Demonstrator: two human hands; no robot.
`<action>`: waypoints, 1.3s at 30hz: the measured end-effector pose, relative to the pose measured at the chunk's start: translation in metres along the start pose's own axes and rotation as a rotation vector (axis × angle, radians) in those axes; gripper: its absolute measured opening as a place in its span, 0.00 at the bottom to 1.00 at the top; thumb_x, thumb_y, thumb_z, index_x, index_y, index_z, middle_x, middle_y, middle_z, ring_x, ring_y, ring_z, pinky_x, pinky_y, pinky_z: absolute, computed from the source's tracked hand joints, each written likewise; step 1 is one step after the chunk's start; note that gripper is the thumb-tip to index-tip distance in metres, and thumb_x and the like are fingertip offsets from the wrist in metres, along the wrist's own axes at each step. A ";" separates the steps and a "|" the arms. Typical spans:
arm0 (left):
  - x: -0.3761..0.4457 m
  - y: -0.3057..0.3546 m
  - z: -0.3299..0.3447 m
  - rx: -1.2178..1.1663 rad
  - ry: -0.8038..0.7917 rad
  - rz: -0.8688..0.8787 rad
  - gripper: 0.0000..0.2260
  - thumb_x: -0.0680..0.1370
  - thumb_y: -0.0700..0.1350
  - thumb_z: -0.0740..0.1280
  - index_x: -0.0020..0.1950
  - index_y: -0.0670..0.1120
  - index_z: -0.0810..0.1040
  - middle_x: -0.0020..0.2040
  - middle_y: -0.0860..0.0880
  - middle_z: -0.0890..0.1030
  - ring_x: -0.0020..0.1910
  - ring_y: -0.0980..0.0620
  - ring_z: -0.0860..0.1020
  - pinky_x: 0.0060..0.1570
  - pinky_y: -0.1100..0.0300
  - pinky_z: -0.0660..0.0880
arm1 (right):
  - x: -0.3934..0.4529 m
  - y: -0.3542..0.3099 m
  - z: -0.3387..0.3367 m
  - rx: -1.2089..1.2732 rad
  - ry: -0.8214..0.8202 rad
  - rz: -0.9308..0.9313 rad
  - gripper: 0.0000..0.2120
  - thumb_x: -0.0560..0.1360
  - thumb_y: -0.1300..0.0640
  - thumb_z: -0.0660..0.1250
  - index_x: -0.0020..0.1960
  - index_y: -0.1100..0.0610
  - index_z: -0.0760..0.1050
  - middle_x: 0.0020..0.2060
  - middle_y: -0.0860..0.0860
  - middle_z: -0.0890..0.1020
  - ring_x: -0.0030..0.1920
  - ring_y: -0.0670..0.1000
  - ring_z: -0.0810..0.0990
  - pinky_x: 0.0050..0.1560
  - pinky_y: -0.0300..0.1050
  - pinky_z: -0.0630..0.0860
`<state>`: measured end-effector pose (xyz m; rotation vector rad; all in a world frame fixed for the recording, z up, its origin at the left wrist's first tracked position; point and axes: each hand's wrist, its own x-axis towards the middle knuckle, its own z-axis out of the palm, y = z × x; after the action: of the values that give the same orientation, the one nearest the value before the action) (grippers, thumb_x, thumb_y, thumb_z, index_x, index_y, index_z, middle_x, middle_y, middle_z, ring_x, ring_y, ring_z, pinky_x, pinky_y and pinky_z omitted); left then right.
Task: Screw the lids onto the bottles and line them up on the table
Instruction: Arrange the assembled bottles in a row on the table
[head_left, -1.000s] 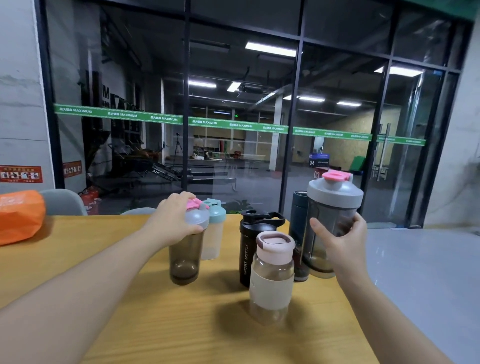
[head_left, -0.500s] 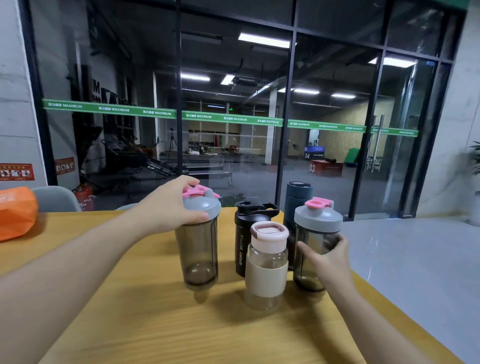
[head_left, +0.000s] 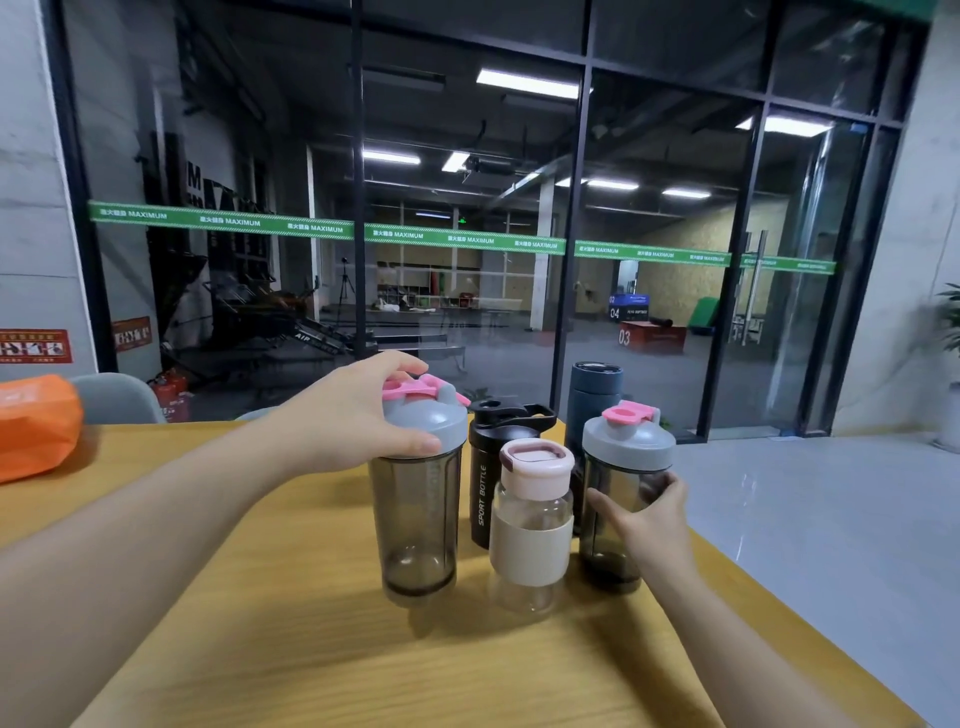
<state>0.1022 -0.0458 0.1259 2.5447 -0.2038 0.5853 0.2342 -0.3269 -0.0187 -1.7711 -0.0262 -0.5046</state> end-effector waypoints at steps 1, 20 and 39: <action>-0.001 0.002 0.000 0.005 -0.001 0.008 0.32 0.67 0.55 0.76 0.69 0.56 0.67 0.60 0.60 0.71 0.58 0.59 0.70 0.54 0.61 0.67 | 0.000 0.001 0.000 -0.003 0.000 -0.003 0.39 0.65 0.52 0.79 0.67 0.58 0.59 0.64 0.56 0.71 0.66 0.55 0.70 0.60 0.46 0.67; -0.021 0.048 0.006 -0.010 -0.024 0.092 0.34 0.66 0.57 0.76 0.68 0.58 0.66 0.61 0.58 0.73 0.58 0.58 0.73 0.54 0.61 0.70 | -0.006 0.012 -0.012 -0.063 0.013 -0.047 0.48 0.62 0.51 0.80 0.72 0.60 0.55 0.67 0.57 0.67 0.69 0.57 0.66 0.68 0.54 0.66; -0.005 0.110 0.078 -0.049 -0.116 0.182 0.33 0.68 0.57 0.74 0.70 0.53 0.66 0.65 0.54 0.73 0.61 0.55 0.72 0.57 0.59 0.71 | -0.057 -0.052 -0.055 0.149 -0.227 -0.576 0.20 0.71 0.41 0.61 0.63 0.31 0.65 0.63 0.47 0.73 0.61 0.40 0.74 0.55 0.30 0.71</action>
<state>0.0991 -0.1802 0.1128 2.5311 -0.4897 0.4936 0.1503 -0.3498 0.0190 -1.6538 -0.7303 -0.6868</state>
